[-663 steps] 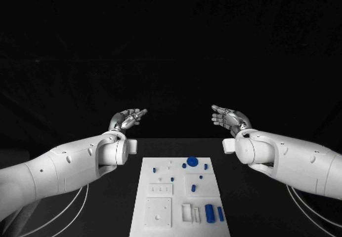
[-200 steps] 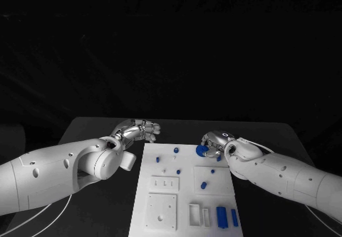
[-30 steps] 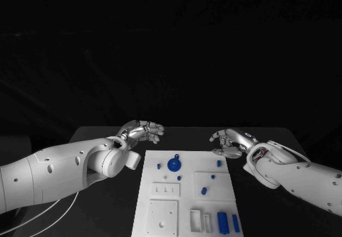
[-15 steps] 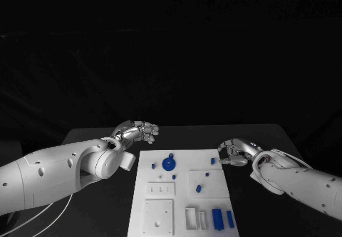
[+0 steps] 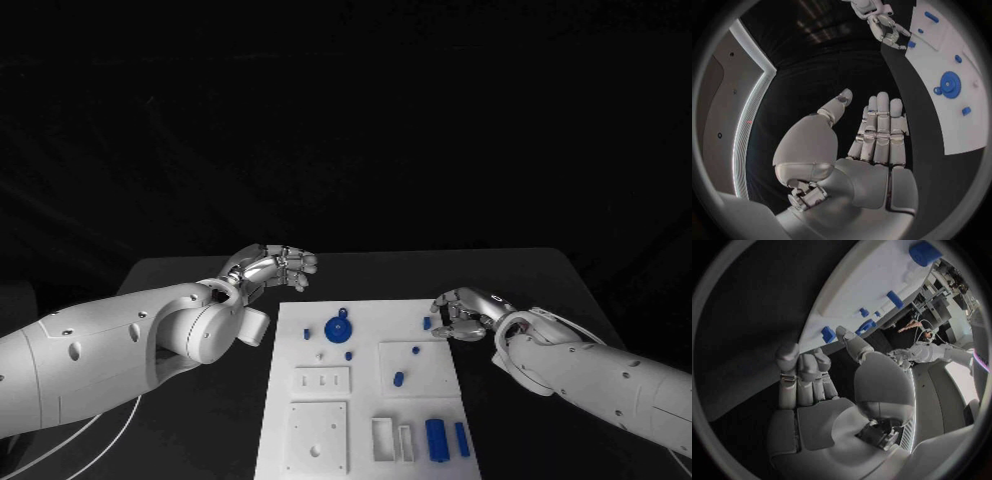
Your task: Assemble the parts on the task board
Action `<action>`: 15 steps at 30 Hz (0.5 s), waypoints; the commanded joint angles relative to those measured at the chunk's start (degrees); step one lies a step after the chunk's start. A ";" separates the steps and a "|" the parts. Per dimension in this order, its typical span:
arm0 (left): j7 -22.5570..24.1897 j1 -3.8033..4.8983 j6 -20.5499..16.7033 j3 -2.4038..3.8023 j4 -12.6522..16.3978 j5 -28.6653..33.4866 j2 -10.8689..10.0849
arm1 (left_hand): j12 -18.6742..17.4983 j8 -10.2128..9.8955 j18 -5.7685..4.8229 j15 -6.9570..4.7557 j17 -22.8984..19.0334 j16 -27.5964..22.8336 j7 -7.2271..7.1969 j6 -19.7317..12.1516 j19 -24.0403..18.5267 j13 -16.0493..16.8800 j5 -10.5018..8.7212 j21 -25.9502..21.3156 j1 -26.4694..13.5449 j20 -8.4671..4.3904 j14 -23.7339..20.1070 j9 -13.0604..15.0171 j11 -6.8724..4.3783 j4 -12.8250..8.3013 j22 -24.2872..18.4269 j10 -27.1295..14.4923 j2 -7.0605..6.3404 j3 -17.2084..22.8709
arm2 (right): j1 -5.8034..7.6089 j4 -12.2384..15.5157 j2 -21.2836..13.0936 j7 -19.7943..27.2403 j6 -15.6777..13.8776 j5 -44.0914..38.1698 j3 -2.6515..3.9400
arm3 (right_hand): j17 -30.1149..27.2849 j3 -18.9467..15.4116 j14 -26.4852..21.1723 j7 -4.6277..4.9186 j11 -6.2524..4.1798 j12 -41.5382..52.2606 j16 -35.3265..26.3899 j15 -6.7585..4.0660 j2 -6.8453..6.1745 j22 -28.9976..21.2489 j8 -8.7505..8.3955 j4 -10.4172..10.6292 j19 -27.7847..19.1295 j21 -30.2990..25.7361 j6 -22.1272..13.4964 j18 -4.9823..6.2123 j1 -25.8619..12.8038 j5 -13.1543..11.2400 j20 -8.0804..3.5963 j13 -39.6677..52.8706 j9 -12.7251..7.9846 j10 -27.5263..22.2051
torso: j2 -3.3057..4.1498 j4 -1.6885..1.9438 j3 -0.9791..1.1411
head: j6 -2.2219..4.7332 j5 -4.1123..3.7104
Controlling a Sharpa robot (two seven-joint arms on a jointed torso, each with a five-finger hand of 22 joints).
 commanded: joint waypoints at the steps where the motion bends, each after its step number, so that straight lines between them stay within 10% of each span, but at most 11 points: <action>1: 0.72 0.02 1.00 0.04 0.18 0.02 0.07 | -0.29 -0.28 0.60 -0.03 0.09 0.27 0.21 -0.13 -0.34 0.08 0.12 0.30 -0.39 0.09 -0.31 0.06 0.14 -0.10 0.88 0.32 0.16 0.36 | -0.31 -1.16 0.84 0.41 0.03 0.10 0.00 | 0.09 -0.37 0.02 0.29 0.48 0.33 -0.21 0.17 0.01 0.88 -0.01 0.05 -0.31 0.19 -0.01 6.56 0.41 -0.46 0.03 -0.08 -0.06 -0.88 | 0.03 0.00 -0.09 | -0.23 -0.05; 15: 0.65 0.02 1.00 0.05 0.33 -0.14 -0.11 | -0.34 -0.30 0.59 -0.02 0.09 0.26 0.22 -0.14 -0.36 0.12 0.12 0.31 -0.42 0.09 -0.31 0.07 0.15 -0.10 0.87 0.31 0.16 0.35 | -1.00 -3.43 2.79 -0.23 0.12 -0.26 -0.01 | 0.38 1.88 0.12 -0.31 -0.08 0.52 -0.46 -0.37 1.01 0.83 0.90 0.54 -0.24 0.13 1.97 6.56 1.36 -4.81 0.14 -0.38 0.02 -0.76 | 0.00 -0.12 -0.13 | -0.71 0.23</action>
